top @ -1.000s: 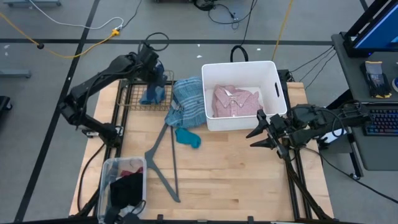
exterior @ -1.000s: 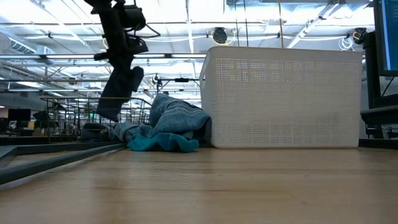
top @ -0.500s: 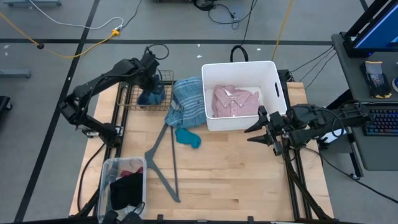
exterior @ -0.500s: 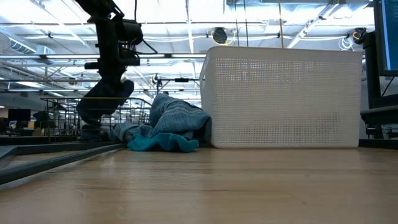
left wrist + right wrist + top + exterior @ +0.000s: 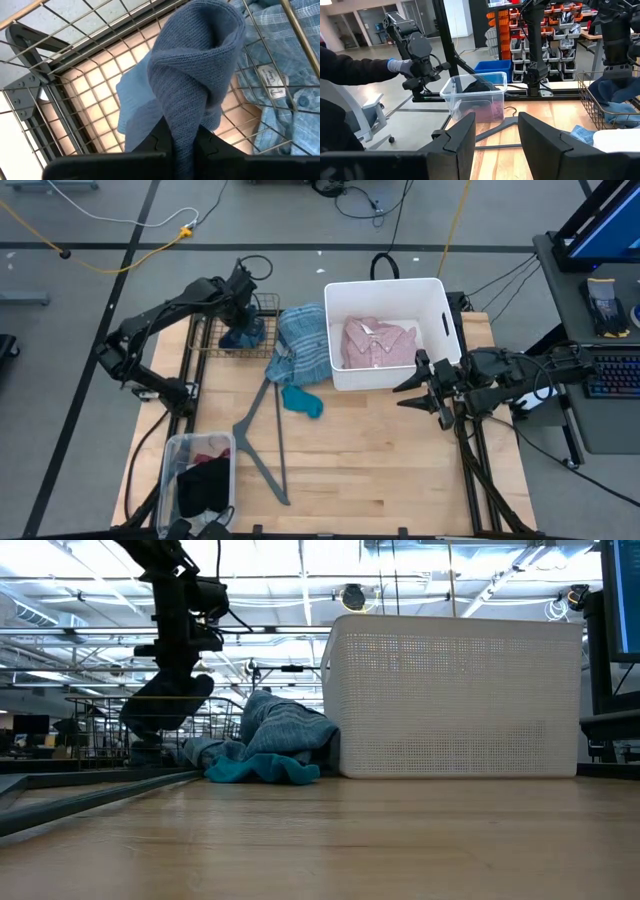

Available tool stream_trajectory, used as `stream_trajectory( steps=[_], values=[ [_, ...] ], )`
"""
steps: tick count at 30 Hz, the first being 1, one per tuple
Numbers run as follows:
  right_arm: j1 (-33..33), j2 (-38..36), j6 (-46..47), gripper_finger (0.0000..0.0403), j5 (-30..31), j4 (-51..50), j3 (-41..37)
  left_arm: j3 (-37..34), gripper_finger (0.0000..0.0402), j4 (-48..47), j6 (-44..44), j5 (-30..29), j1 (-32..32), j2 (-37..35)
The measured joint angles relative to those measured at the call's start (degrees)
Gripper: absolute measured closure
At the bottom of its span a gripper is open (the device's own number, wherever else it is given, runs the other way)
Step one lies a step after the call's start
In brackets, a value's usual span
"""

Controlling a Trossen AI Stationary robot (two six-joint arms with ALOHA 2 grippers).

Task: Pick & Place Cloths
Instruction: Put the blue sock into the gold wire basket, then put the light blue sock into the black metal basket

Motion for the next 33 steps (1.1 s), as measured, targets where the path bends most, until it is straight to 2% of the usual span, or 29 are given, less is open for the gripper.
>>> stream_trajectory(
  steps=[6, 19, 22, 27, 33],
  values=[
    [0.0, 0.0, 0.0, 0.0263, 0.0, 0.0, 0.0, 0.0, 0.0357, 0.2, 0.1, -1.5, 0.0, 0.0],
    [0.0, 0.0, 0.0, 0.0263, -0.1, 0.0, 0.0, 0.0, 0.0216, 0.1, 1.6, -2.0, 0.0, 0.0],
    [0.0, 0.0, 0.0, 0.0263, -0.2, 0.0, 0.0, 0.0, 0.0197, 0.1, 1.5, -1.1, 0.0, -0.4],
    [0.0, 0.0, 0.0, 0.0263, -0.2, 0.4, 0.0, 0.0, 0.0205, 1.6, 2.0, 2.0, -2.3, -4.1],
    [0.0, 0.0, 0.0, 0.0263, -0.2, 0.5, 0.0, 0.0, 0.0258, 8.1, 3.2, 9.5, -9.5, -11.8]
  ],
)
